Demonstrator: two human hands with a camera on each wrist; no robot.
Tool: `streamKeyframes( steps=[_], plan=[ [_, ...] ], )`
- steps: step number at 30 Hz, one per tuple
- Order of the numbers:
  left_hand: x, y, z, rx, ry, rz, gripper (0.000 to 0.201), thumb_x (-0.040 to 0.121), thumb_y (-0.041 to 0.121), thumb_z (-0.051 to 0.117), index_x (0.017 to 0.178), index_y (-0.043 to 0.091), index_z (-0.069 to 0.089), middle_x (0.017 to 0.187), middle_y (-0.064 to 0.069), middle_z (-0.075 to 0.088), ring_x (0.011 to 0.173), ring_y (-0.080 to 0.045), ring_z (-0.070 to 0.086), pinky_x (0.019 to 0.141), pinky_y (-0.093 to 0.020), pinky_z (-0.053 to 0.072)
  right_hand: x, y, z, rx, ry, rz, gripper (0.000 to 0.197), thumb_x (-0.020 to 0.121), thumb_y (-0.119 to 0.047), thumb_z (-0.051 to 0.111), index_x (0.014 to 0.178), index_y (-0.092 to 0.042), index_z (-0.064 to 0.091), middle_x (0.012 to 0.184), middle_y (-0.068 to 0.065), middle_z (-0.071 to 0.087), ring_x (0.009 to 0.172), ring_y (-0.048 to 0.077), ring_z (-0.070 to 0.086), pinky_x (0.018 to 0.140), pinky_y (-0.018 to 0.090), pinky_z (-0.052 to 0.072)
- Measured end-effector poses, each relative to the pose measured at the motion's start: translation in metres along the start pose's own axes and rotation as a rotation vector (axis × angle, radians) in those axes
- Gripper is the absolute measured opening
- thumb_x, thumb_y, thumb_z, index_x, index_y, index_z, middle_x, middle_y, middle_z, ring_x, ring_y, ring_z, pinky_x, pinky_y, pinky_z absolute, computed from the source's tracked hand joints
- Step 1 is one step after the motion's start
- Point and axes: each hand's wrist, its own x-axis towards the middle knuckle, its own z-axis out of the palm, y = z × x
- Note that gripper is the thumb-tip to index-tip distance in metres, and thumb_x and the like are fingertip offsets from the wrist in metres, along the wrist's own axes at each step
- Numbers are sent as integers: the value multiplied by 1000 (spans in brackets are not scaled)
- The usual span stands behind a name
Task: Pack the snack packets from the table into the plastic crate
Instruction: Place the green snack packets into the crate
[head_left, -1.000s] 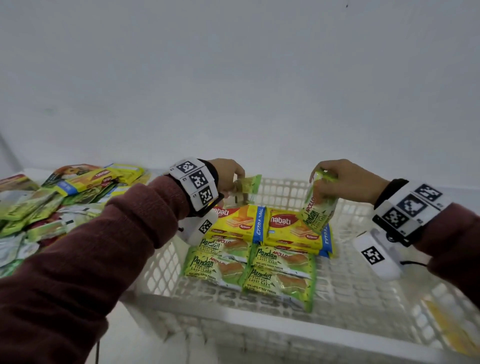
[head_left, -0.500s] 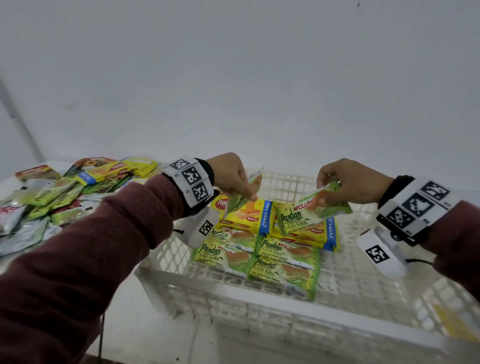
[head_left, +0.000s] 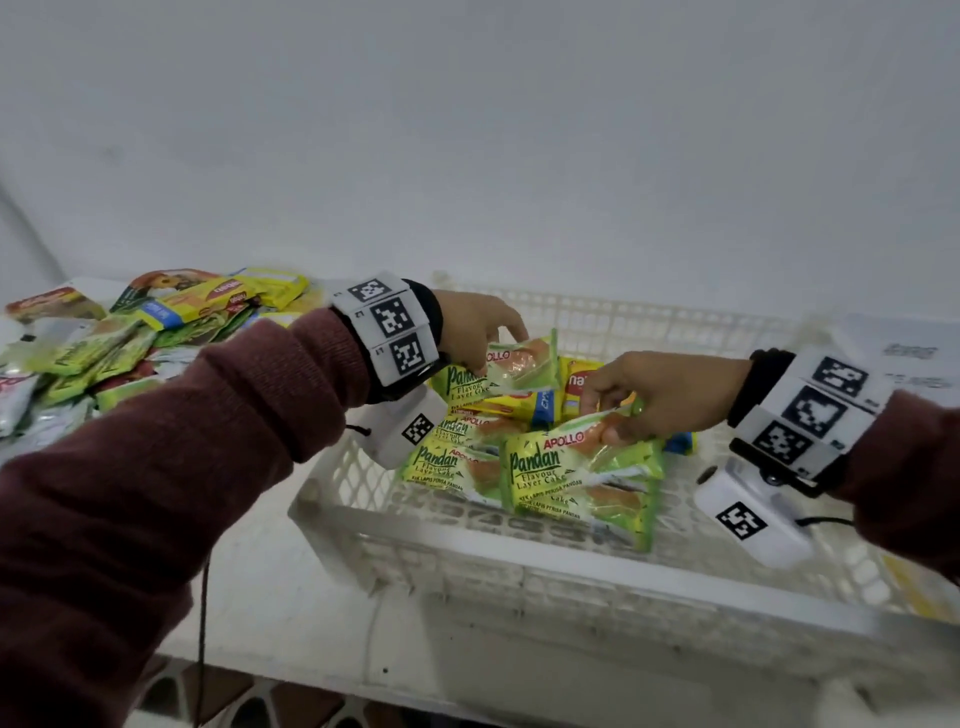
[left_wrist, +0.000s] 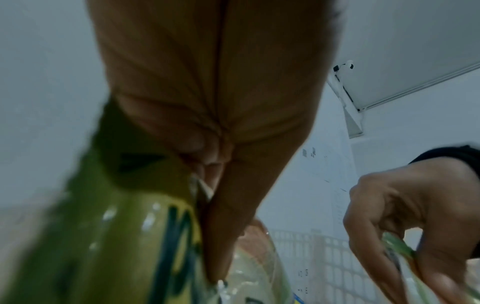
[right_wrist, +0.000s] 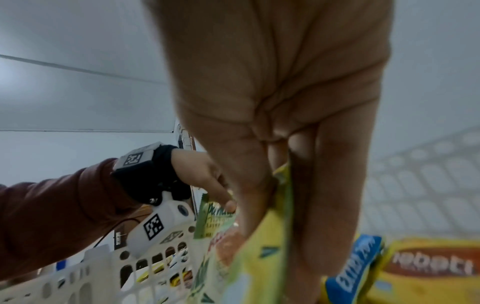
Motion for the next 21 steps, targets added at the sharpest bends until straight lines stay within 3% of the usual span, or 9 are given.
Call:
streamKeyframes(
  steps=[3, 6, 8, 10, 12, 13, 15, 17, 21],
  plan=[
    [3, -1, 0, 9, -48, 32, 63, 89, -2, 53, 141, 26, 32, 121, -7, 48, 64, -11, 43, 35, -6, 33, 6, 4, 20, 107, -94, 48, 19, 83, -6, 65, 84, -23, 56, 86, 6, 63, 80, 21, 56, 80, 44, 50],
    [7, -3, 3, 31, -104, 51, 67, 89, -3, 49, 143, 30, 24, 108, -8, 49, 51, -8, 43, 38, -12, 34, 9, 10, 38, 122, -170, 130, 17, 84, -10, 66, 79, -22, 54, 75, 5, 59, 71, 19, 53, 72, 41, 49],
    [10, -1, 6, 43, -135, 56, 66, 89, -4, 45, 144, 27, 24, 126, -9, 49, 77, -17, 53, 54, -20, 38, 10, 14, 45, 63, -154, 158, 20, 82, -17, 68, 71, -22, 52, 63, -4, 58, 61, 11, 51, 66, 33, 47],
    [12, 1, 10, 58, -151, 65, 59, 91, -2, 42, 144, 20, 27, 143, -8, 38, 112, -23, 48, 76, -28, 41, 11, 15, 48, -39, -135, 161, 26, 81, -25, 69, 63, -24, 50, 45, -16, 54, 45, -4, 45, 56, 19, 39],
    [12, 3, 14, 56, -163, 86, 43, 97, 11, 38, 139, 15, 34, 141, -9, 40, 123, -28, 45, 90, -32, 40, 11, 14, 48, -94, -172, 156, 27, 82, -24, 68, 64, -25, 48, 40, -25, 51, 42, -8, 45, 52, 16, 34],
    [12, 4, 16, 38, -166, 100, 36, 99, 18, 35, 133, 11, 40, 134, -11, 47, 117, -30, 48, 86, -32, 41, 11, 14, 48, -86, -208, 149, 26, 83, -20, 66, 66, -25, 48, 39, -25, 51, 41, -8, 45, 51, 15, 33],
    [15, 5, 21, -20, -174, 96, 27, 101, 25, 31, 110, 7, 49, 98, -8, 54, 84, -23, 51, 67, -24, 38, 10, 15, 47, -21, -299, 135, 25, 85, -12, 63, 70, -24, 47, 37, -20, 51, 39, -4, 43, 48, 11, 32],
    [20, 5, 26, -39, -196, 63, 27, 101, 24, 29, 84, 8, 43, 72, -1, 40, 61, -14, 33, 57, -21, 29, 8, 16, 47, 35, -352, 113, 26, 86, -8, 63, 70, -22, 47, 37, -15, 51, 38, -2, 41, 47, 9, 32],
    [27, 9, 37, 35, -365, 53, 33, 92, 32, 38, 65, 15, 32, 69, -1, 31, 60, -16, 25, 65, -26, 28, 10, 20, 54, -56, -373, 64, 33, 78, -5, 68, 63, -26, 47, 48, -10, 51, 48, 4, 42, 57, 22, 38]
  ],
)
